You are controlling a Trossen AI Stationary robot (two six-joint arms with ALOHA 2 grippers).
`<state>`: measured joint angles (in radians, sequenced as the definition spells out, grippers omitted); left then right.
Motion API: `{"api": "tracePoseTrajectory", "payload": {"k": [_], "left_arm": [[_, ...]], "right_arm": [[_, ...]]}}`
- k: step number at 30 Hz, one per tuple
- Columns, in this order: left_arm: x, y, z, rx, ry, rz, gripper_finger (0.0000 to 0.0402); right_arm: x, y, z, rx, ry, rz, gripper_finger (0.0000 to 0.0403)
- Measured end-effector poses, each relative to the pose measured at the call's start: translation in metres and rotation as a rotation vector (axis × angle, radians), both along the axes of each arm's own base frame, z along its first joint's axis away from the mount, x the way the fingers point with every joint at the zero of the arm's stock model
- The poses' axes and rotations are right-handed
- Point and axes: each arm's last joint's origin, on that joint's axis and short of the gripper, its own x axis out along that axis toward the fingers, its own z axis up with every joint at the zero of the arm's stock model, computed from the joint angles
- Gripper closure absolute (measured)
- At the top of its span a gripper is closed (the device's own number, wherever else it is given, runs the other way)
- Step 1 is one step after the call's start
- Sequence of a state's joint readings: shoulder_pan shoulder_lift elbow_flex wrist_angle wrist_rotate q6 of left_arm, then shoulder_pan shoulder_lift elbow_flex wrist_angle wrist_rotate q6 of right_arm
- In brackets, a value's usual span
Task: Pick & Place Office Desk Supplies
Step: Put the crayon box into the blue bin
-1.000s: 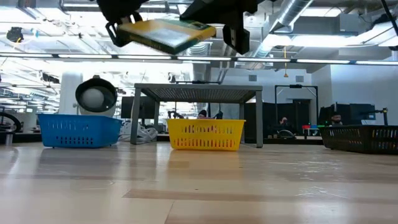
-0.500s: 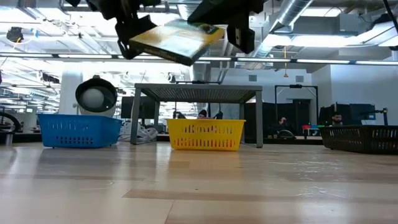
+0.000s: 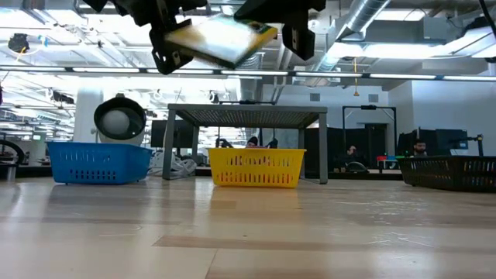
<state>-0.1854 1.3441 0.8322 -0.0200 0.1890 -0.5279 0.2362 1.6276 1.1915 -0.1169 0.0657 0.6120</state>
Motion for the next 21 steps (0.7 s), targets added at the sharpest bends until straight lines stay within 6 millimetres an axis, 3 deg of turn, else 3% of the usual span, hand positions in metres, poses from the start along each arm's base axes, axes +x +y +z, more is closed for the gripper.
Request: {"api": "tracePoseTrajectory", "payload": {"k": [9, 14, 17, 21], "left_arm": [[0.003, -0.001, 0.0, 0.002, -0.024, 0.0, 0.022], [0.011, -0.002, -0.011, 0.02, -0.006, -0.014, 0.0233], [0.015, -0.001, -0.019, 0.005, 0.023, -0.04, 0.0272], [0.015, -0.001, -0.021, 0.013, 0.025, -0.058, 0.0361]], "right_arm": [[0.005, -0.009, 0.005, 0.007, -0.062, 0.006, 0.0403], [0.008, -0.017, 0.008, 0.002, -0.093, 0.008, 0.0403], [0.009, -0.018, 0.009, 0.006, -0.107, 0.012, 0.0403], [0.009, -0.018, 0.009, 0.003, -0.113, 0.03, 0.0403]]}}
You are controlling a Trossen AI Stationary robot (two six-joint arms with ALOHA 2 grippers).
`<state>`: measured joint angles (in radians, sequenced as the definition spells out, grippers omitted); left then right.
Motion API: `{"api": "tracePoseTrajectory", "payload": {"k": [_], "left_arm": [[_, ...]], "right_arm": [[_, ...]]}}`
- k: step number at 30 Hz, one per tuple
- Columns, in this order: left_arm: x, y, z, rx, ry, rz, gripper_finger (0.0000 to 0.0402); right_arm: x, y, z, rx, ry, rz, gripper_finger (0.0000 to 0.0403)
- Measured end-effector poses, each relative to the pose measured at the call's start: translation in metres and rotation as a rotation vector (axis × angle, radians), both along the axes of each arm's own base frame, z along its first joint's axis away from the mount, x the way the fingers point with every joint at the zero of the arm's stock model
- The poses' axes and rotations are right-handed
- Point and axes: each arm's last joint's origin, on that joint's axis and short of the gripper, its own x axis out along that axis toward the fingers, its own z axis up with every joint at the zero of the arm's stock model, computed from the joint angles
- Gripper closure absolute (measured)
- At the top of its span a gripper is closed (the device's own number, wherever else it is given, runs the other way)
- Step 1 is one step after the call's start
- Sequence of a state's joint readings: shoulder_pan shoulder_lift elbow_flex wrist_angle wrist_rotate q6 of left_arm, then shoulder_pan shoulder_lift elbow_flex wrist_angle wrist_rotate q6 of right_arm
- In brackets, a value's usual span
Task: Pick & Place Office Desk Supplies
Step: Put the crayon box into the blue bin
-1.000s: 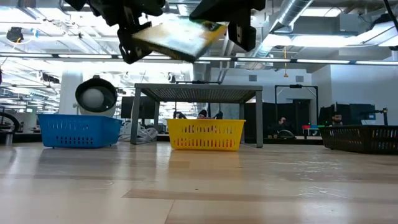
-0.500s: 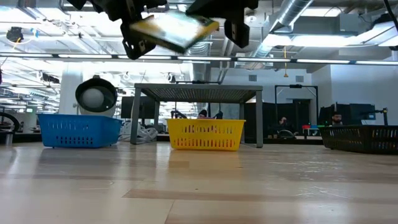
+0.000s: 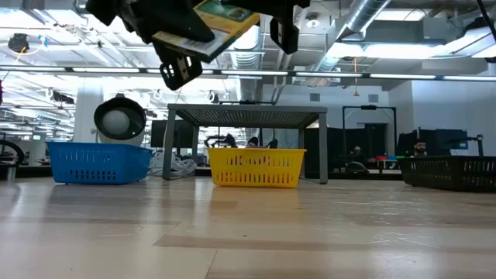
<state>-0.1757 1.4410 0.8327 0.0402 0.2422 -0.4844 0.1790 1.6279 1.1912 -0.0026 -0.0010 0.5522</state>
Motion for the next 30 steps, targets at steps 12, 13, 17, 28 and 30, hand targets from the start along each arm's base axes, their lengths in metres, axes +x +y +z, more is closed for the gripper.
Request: {"api": "tracePoseTrajectory", "payload": {"k": [12, 13, 17, 28, 30], "left_arm": [[-0.004, 0.001, 0.008, 0.015, -0.03, -0.005, 0.0377], [-0.004, 0.001, 0.009, 0.015, -0.033, -0.005, 0.0377], [-0.008, 0.005, 0.012, 0.013, -0.028, 0.007, 0.0377], [-0.049, 0.023, 0.025, 0.104, 0.166, 0.115, 0.0377], [-0.063, 0.029, 0.026, 0.143, 0.247, 0.174, 0.0377]], "right_arm": [[-0.002, -0.004, 0.01, -0.037, -0.063, 0.034, 0.0399], [-0.004, -0.005, 0.013, -0.035, -0.068, 0.047, 0.0397], [-0.01, -0.009, 0.027, -0.037, -0.118, 0.082, 0.0376], [-0.041, -0.041, 0.053, -0.046, -0.069, 0.028, 0.0254], [-0.048, -0.046, 0.061, -0.028, -0.078, 0.006, 0.0241]]}}
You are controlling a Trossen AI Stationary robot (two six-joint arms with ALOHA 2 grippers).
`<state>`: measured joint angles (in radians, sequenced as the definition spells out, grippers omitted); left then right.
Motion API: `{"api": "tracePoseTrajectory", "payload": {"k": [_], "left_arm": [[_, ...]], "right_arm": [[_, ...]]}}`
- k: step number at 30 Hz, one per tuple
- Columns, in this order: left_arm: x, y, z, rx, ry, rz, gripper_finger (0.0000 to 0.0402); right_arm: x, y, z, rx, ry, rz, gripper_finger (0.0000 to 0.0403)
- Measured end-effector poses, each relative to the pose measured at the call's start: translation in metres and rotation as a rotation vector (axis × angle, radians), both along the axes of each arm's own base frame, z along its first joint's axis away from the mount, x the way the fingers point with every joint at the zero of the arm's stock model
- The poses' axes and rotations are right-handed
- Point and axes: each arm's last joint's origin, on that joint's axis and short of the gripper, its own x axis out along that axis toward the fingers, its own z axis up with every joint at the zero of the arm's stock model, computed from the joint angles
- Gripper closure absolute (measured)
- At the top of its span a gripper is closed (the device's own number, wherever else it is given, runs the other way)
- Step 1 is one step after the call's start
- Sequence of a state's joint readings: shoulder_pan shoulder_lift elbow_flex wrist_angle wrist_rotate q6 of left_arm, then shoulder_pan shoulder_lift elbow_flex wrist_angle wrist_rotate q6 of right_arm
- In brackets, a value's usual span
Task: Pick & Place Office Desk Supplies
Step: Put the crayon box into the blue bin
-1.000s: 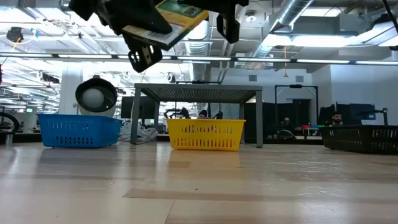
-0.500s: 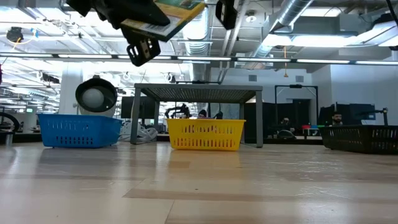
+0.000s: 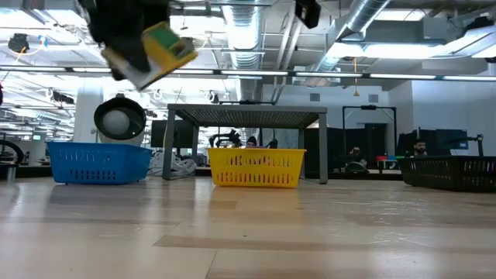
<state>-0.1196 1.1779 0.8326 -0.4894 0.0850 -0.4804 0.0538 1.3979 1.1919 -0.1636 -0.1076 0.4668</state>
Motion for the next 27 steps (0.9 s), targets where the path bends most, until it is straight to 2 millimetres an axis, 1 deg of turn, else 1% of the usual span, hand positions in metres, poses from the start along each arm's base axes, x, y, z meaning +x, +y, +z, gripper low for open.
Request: {"api": "tracePoseTrajectory", "payload": {"k": [1, 5, 9, 11, 13, 18, 25, 27], "left_arm": [[-0.007, 0.003, 0.0, 0.022, 0.039, 0.042, 0.0377], [-0.022, 0.017, -0.003, 0.085, 0.162, 0.162, 0.0377], [-0.032, 0.03, -0.011, 0.169, 0.301, 0.268, 0.0377], [-0.033, 0.036, -0.014, 0.186, 0.346, 0.316, 0.0377], [-0.039, 0.04, -0.016, 0.213, 0.403, 0.357, 0.0377], [-0.038, 0.047, -0.026, 0.18, 0.506, 0.445, 0.0377], [-0.023, 0.046, -0.048, 0.113, 0.616, 0.465, 0.0377], [-0.02, 0.046, -0.056, 0.092, 0.658, 0.473, 0.0367]], "right_arm": [[-0.003, -0.002, 0.003, 0.0, -0.005, -0.005, 0.0237], [-0.016, -0.006, 0.015, -0.021, -0.028, -0.014, 0.0234], [-0.031, -0.009, 0.023, -0.065, -0.019, -0.029, 0.0246], [-0.037, -0.01, 0.026, -0.094, -0.018, -0.032, 0.0254], [-0.044, -0.011, 0.029, -0.123, -0.014, -0.034, 0.0263], [-0.058, -0.01, 0.03, -0.194, 0.036, -0.001, 0.0282], [-0.07, -0.013, 0.027, -0.3, 0.113, -0.042, 0.0293], [-0.071, -0.014, 0.025, -0.315, 0.139, -0.051, 0.0295]]}}
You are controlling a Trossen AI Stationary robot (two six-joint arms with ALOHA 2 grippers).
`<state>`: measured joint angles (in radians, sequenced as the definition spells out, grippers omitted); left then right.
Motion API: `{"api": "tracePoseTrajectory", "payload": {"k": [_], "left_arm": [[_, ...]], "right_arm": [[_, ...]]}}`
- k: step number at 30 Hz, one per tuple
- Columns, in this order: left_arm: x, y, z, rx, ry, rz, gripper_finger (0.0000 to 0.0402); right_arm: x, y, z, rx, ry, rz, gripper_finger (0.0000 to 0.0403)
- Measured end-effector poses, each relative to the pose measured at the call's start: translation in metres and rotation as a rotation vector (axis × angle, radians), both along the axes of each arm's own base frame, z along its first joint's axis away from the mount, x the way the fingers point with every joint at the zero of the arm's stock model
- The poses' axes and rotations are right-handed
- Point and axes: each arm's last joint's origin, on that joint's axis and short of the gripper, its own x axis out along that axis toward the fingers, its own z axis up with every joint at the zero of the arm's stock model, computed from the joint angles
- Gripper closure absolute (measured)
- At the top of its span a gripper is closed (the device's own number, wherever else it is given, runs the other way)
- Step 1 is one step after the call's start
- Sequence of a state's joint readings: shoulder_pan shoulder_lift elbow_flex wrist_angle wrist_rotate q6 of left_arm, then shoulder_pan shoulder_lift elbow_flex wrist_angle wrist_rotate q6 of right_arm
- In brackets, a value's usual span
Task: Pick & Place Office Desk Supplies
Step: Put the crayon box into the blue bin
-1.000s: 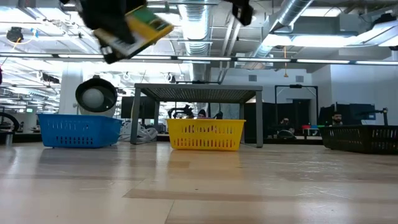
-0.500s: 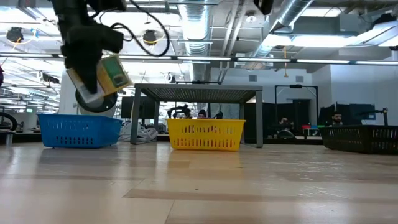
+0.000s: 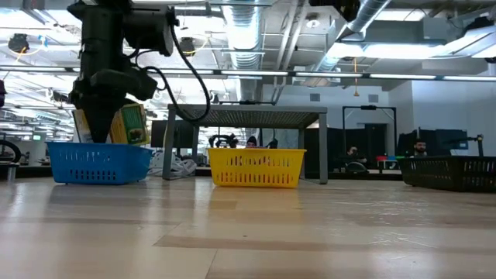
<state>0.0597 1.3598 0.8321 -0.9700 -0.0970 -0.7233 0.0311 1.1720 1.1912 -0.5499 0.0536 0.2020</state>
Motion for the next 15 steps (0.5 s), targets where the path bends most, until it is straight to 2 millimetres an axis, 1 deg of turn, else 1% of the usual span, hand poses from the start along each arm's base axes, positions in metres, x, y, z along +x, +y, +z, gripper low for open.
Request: {"api": "tracePoseTrajectory", "payload": {"k": [4, 9, 12, 15], "left_arm": [[0.006, 0.0, -0.006, -0.021, -0.006, 0.011, 0.0324], [0.005, 0.0, 0.002, -0.022, -0.067, 0.015, 0.0269], [0.001, -0.001, 0.006, -0.024, -0.075, 0.034, 0.0248], [-0.002, 0.0, 0.013, -0.025, -0.107, 0.046, 0.024]], "right_arm": [[0.001, 0.0, -0.005, -0.001, 0.043, -0.001, 0.0295], [0.0, 0.001, -0.008, -0.002, 0.074, 0.004, 0.0295], [-0.002, 0.002, -0.008, -0.004, 0.083, 0.009, 0.0295], [-0.004, 0.002, -0.008, -0.014, 0.098, 0.016, 0.0295]]}}
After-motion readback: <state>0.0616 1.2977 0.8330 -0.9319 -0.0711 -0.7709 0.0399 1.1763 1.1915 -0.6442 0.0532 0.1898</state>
